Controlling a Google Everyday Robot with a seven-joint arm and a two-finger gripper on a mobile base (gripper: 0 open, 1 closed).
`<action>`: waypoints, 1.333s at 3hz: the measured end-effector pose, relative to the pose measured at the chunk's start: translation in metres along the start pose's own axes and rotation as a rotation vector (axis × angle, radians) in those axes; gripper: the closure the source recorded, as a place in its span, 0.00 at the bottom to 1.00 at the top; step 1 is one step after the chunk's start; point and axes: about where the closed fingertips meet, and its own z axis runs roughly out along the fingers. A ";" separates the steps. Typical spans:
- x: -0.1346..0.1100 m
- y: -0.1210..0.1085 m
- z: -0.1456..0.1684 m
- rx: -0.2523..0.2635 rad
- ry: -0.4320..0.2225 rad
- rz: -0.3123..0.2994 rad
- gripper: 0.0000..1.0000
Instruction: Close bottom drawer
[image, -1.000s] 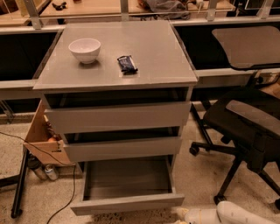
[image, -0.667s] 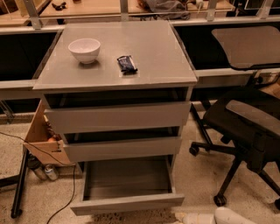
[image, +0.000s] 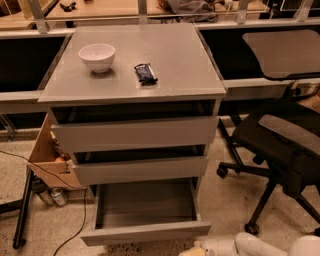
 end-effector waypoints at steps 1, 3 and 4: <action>-0.018 -0.008 0.022 -0.013 0.024 -0.002 0.00; -0.079 0.001 0.084 -0.053 0.094 -0.084 0.00; -0.107 0.006 0.116 -0.085 0.104 -0.118 0.00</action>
Offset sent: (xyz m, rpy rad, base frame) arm 0.0931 0.0782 0.0040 -0.0355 -0.0308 0.1488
